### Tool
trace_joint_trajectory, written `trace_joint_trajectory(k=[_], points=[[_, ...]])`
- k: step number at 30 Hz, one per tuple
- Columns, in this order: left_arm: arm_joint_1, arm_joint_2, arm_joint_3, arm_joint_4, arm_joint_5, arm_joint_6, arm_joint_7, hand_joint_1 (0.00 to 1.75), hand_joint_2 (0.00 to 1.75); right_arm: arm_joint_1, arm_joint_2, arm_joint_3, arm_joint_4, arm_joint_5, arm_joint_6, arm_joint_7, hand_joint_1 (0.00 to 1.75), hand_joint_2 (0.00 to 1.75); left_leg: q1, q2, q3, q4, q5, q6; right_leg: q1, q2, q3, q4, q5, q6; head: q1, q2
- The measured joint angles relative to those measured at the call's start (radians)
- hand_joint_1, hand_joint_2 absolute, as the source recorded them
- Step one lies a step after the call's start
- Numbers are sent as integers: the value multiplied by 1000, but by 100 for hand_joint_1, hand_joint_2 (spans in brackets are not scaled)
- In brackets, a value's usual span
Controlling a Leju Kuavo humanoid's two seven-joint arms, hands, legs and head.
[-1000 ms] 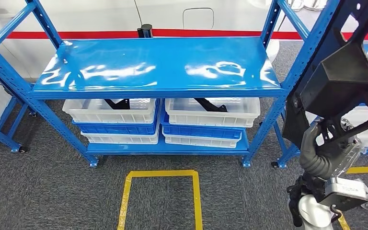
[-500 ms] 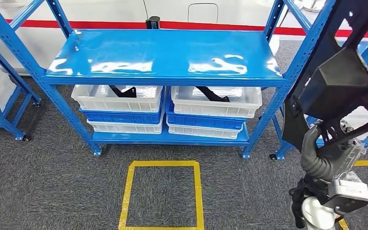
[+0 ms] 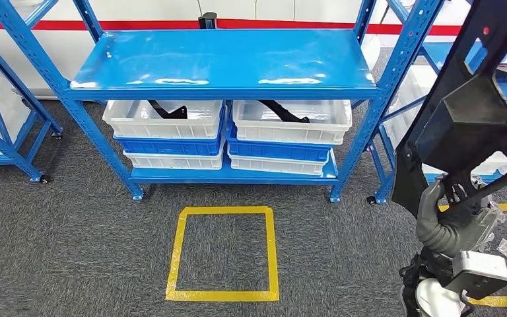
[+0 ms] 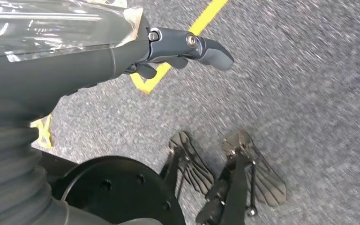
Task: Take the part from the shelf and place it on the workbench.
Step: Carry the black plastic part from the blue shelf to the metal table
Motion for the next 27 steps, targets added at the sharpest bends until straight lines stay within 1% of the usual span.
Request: trace_joint_trajectory(k=[1,2,3,4,5,6,7,8,9,10,11,12,13,14,15,16,17,18,19,20,21,22,23,24,25,26,27], points=[[0,0,0,-1,5,0,-1,0,175,1,3,-1,0,0,1,1,175,175,3,-1,-16,49,-52,-5,-3,-2,-10,0,11,-9,-1,0],[1,0,0,-1,9,0,-2,0,175,1,5,-1,0,0,3,1,175,175,4,-2,-33,116,-105,-9,-2,-2,-20,1,22,-15,-3,0],[1,0,0,-1,14,2,-2,0,175,2,8,-2,0,0,6,2,175,175,6,-2,-46,186,-144,-14,-1,-3,-32,4,31,-17,-3,0],[1,0,0,-1,18,3,-2,0,175,2,10,-2,0,0,9,2,175,175,9,-2,-50,237,-160,-17,-1,-3,-44,7,39,-14,-4,0],[1,0,0,-1,22,4,-2,0,175,2,12,-2,0,0,11,3,175,175,13,-2,-39,257,-156,-20,-2,-4,-56,12,44,-11,-4,0],[1,0,0,-1,24,5,-2,0,175,2,15,-2,0,1,13,3,175,175,16,-2,-10,237,-138,-23,-3,-4,-66,18,48,-7,-3,0],[1,0,0,-1,26,5,-2,0,175,1,17,-2,0,2,15,4,175,175,21,-1,36,182,-115,-24,-5,-4,-75,25,51,-3,-4,0],[1,0,0,-1,27,5,-2,0,175,1,18,-2,0,3,15,4,175,175,24,-3,87,112,-103,-26,-6,-4,-84,32,53,1,-4,0],[1,0,0,-2,28,4,-2,0,175,0,19,-2,0,4,15,4,175,175,24,-6,126,51,-97,-26,-5,-4,-92,38,56,5,-4,0],[1,-1,0,-2,28,4,-2,0,175,-2,20,-2,0,4,15,4,175,175,22,-8,150,10,-97,-26,-3,-5,-99,43,60,12,-3,0],[1,-1,0,-2,28,4,-2,0,175,-3,21,-2,0,5,15,4,175,175,19,-11,156,-9,-101,-24,-2,-5,-106,46,65,20,-3,0],[1,-1,0,-3,29,5,-2,0,175,-4,22,-2,0,5,15,5,175,175,15,-12,150,-12,-99,-19,-2,-5,-111,46,72,30,-2,0],[1,-1,0,-3,29,5,-2,0,175,-4,22,-2,0,5,16,5,175,175,14,-10,143,-15,-94,-10,-3,-5,-118,48,75,38,-2,0],[1,-2,0,-4,30,8,-2,0,175,-4,23,-2,1,5,16,5,175,175,13,-9,135,-20,-87,2,-5,-4,-128,56,67,41,-1,0],[0,-3,0,-4,30,13,-3,0,175,-4,23,-2,1,5,18,5,175,175,13,-7,126,-24,-79,15,-5,-3,-142,81,45,39,2,0],[0,-4,0,-5,31,20,-4,0,175,-4,23,-2,1,5,20,5,175,175,13,-5,116,-27,-69,26,-4,-2,-161,124,11,33,4,0],[0,-5,0,-6,31,27,-5,0,175,-4,23,-2,1,4,23,5,175,175,10,-2,105,-28,-61,33,-4,-1,-182,183,-28,27,6,0],[0,-6,0,-7,32,33,-7,0,175,-4,24,-2,1,2,25,5,175,175,8,2,94,-27,-52,38,-2,0,-201,248,-59,24,9,0],[1,-6,0,-8,34,33,-12,0,175,-4,24,-2,1,0,26,5,175,175,6,7,84,-27,-44,40,-2,0,-212,301,-74,27,9,0],[1,-7,-1,-9,37,28,-20,0,175,-3,24,-2,1,-2,26,5,175,175,4,14,73,-27,-36,41,-1,0,-212,329,-70,34,9,0],[1,-7,-1,-10,39,18,-29,0,175,1,25,-2,0,-3,26,5,175,175,3,21,64,-26,-28,41,-1,0,-197,324,-50,44,9,0],[1,-7,-1,-11,41,2,-38,0,175,7,25,-4,-3,-5,25,4,175,175,3,28,56,-26,-21,39,-1,-5,-163,283,-24,53,9,0],[2,-7,-1,-12,42,-15,-44,0,175,16,25,-6,-9,-6,24,4,175,175,2,35,50,-25,-15,35,-1,-20,-115,214,-5,58,10,0],[2,-7,-1,-14,42,-29,-48,0,175,23,25,-9,-16,-8,23,3,175,175,0,42,45,-24,-9,31,5,-38,-61,135,-1,56,10,0],[3,-7,-1,-15,42,-40,-49,0,175,30,25,-11,-25,-10,23,2,175,175,-2,50,44,-23,-4,25,10,-54,-23,71,-6,49,9,0],[4,-7,-1,-16,42,-48,-49,0,175,35,25,-14,-33,-11,23,1,175,175,-4,60,45,-23,1,20,16,-62,-1,30,-15,39,7,0],[5,-7,-2,-16,42,-54,-48,0,175,40,25,-16,-41,-11,23,0,175,175,-3,72,46,-23,5,14,21,-57,3,13,-19,29,5,0]])
